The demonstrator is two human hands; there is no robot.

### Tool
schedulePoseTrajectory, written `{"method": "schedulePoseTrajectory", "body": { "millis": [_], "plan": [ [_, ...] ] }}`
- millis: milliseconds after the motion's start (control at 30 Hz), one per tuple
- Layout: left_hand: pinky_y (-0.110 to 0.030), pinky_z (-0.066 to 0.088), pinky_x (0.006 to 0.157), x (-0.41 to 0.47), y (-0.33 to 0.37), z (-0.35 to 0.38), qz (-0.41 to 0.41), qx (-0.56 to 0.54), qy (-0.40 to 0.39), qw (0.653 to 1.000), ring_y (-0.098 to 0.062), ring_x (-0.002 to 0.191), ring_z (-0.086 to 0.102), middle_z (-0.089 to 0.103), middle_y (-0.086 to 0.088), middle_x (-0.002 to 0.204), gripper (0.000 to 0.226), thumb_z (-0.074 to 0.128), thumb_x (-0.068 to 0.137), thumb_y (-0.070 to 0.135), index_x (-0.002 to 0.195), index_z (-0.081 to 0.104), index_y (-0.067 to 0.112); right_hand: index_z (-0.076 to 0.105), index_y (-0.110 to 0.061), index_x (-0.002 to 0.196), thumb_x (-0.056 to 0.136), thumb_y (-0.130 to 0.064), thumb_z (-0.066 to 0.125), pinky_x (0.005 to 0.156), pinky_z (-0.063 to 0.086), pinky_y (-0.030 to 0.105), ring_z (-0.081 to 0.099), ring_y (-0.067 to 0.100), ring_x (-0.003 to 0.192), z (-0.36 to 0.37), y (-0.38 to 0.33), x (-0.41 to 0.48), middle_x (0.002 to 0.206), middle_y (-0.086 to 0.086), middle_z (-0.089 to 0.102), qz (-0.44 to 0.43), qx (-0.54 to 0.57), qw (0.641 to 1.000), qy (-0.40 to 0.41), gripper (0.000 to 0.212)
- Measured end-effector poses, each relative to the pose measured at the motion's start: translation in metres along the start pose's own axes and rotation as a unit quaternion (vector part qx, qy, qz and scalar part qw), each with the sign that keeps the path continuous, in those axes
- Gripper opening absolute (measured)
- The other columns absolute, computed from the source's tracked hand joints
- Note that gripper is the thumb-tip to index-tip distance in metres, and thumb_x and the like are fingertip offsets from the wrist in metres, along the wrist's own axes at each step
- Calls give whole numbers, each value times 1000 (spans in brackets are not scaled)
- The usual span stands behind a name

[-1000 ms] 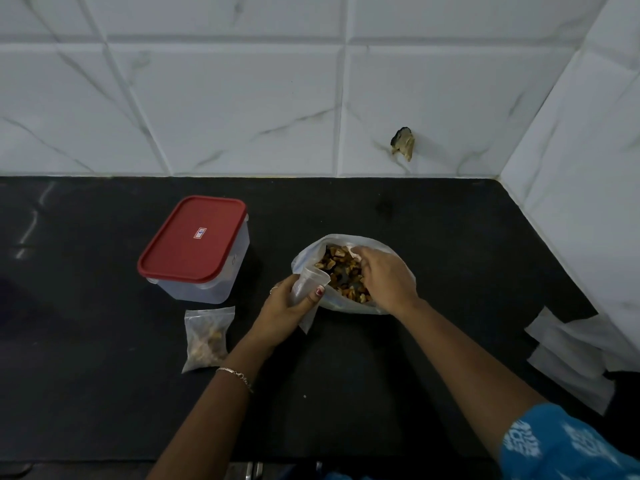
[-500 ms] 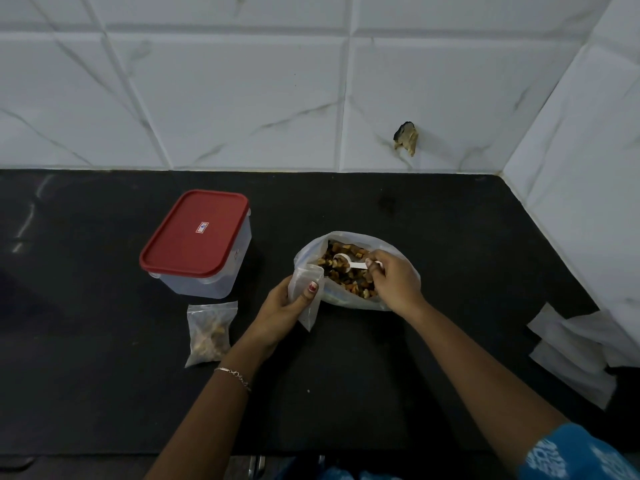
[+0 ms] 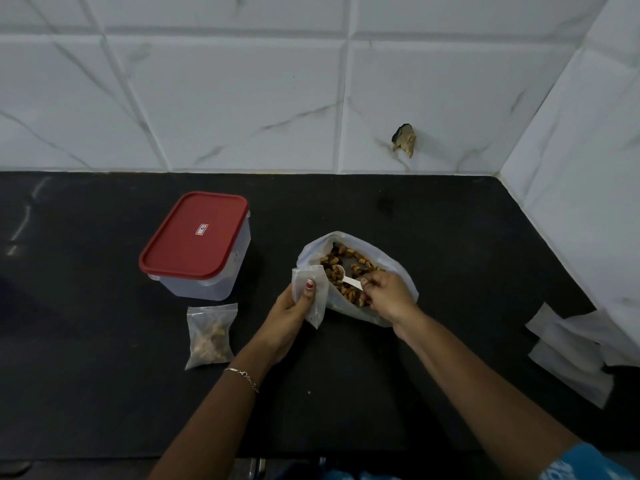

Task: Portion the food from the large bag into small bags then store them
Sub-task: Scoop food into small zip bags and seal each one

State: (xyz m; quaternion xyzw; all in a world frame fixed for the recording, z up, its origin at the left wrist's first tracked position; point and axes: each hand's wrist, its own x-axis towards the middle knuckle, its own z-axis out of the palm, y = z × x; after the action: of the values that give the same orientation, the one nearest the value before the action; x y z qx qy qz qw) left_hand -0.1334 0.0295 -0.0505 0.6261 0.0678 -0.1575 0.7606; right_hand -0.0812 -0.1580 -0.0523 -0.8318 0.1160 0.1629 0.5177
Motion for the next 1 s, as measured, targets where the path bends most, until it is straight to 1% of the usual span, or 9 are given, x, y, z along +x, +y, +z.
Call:
{"method": "schedulePoseTrajectory", "body": {
  "millis": [100,233,300,567,633,700,767,900,1000],
  "plan": [
    [-25,50,85,-1,1,1,-3,-11,-9,1000,-10,109,64,67,1,117,37,50,87,39,120,56,26,66,-19,116,99,-25,50,100,47,37,56,15,112,10,4,1,121,0,62,-91,-155,980,80,24],
    [-23,51,84,-2,3,2,-7,9,-40,999,-6,110,63,67,6,117,41,51,88,40,126,54,27,62,-17,126,100,-24,49,101,42,29,53,16,120,13,6,0,128,-1,59,-109,-106,986,73,30],
    [-22,52,84,-2,2,3,-13,17,-50,999,-7,111,63,66,4,119,45,51,87,40,129,52,23,62,-19,125,99,-26,50,103,44,32,54,14,119,10,10,4,128,-2,59,-113,-74,990,44,30],
    [-25,49,90,-3,3,7,-8,27,-51,998,-13,116,59,64,2,121,50,58,81,39,128,52,23,64,-22,114,99,-28,50,65,47,26,57,12,76,-4,-10,13,97,1,63,25,51,997,-45,21],
    [-25,50,86,-5,5,10,5,28,-33,999,-10,111,60,64,4,118,41,61,79,37,118,54,28,65,-21,105,99,-27,49,44,37,21,48,9,54,-5,-13,11,80,2,60,64,58,995,-47,18],
    [-23,50,82,-7,4,12,16,33,-1,999,-8,107,60,62,3,120,35,64,78,36,112,54,33,63,-15,92,99,-25,48,34,27,18,37,7,40,-7,-13,8,64,1,53,84,90,991,-49,19],
    [-24,51,83,-8,1,12,34,58,40,997,-10,110,58,55,0,129,36,69,75,41,107,53,38,61,-11,94,100,-20,47,32,22,16,33,5,36,-9,-14,3,62,0,50,91,150,983,-51,17],
    [-38,48,100,-13,-3,11,69,142,103,982,-15,122,44,32,4,138,38,71,71,51,102,50,45,58,-9,104,101,-15,45,31,20,14,32,3,35,-14,-18,-6,70,2,51,90,209,972,-61,14],
    [-31,50,93,-17,-3,13,97,138,140,976,-12,117,47,35,6,133,39,74,75,39,106,50,37,58,-10,101,101,-15,45,32,20,14,32,3,36,-19,-21,-14,71,2,51,84,210,972,-63,14]
  ]
}}
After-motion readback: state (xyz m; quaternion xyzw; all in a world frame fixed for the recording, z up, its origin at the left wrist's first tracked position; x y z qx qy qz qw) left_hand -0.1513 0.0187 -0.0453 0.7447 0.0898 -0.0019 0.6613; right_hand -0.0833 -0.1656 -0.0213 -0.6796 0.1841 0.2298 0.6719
